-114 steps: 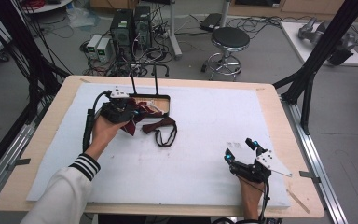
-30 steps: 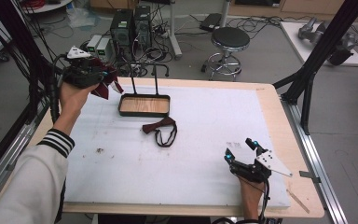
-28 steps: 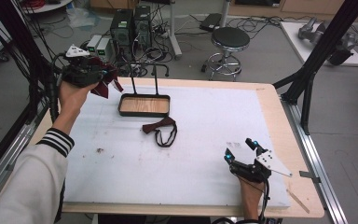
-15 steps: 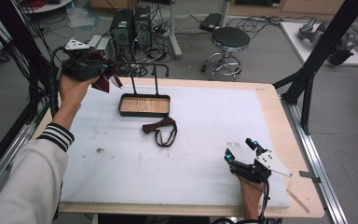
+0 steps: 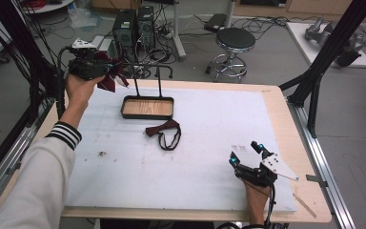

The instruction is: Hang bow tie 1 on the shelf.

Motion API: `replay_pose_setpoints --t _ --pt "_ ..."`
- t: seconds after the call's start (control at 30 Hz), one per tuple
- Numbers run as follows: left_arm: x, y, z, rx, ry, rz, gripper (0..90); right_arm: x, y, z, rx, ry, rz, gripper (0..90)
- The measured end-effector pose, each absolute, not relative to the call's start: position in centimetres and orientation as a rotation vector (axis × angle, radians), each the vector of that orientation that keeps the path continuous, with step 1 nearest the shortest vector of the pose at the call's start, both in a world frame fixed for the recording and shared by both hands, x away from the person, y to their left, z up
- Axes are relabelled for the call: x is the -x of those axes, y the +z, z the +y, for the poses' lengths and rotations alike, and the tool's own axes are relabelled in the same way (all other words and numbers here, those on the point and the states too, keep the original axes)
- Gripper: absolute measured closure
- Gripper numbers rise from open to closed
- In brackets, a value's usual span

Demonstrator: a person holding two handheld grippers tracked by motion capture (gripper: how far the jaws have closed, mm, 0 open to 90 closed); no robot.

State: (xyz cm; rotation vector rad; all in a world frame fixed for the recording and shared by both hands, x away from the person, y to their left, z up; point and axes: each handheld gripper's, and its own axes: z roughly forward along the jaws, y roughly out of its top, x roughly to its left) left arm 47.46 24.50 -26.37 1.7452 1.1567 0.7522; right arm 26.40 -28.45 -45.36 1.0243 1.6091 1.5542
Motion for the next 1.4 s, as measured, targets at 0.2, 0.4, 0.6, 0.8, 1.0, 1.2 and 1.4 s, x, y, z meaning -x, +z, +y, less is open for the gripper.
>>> replay_pose_setpoints --t 0.2,0.4,0.6,0.8,1.0,1.2,1.4 --pt "-47.9 -26.8 25.1 -1.732 0.759 1.199 67.5 -26.4 -45.4 -28.4 -1.03 1.555 1.609 10.2" --pt "-48.0 -27.5 25.6 -1.715 0.758 1.241 67.4 -26.4 -45.4 -28.4 -1.03 1.554 1.609 10.2" --pt "-47.9 -28.5 26.0 -1.738 0.745 1.273 67.3 -26.4 -45.4 -28.4 -1.023 1.555 1.608 10.3" --pt "-47.8 -28.8 25.9 -1.773 0.75 1.278 67.2 -26.4 -45.4 -28.4 -1.022 1.553 1.609 10.2" --pt "-47.8 -29.0 25.9 -1.782 0.745 1.278 66.9 -26.4 -45.4 -28.4 -1.023 1.554 1.609 10.3" --pt "-47.8 -29.5 25.9 -1.802 0.737 1.278 66.5 -26.4 -45.4 -28.4 -1.025 1.553 1.609 10.3" --pt "-47.8 -29.8 26.0 -1.822 0.733 1.281 66.2 -26.4 -45.4 -28.4 -1.026 1.553 1.608 10.3"
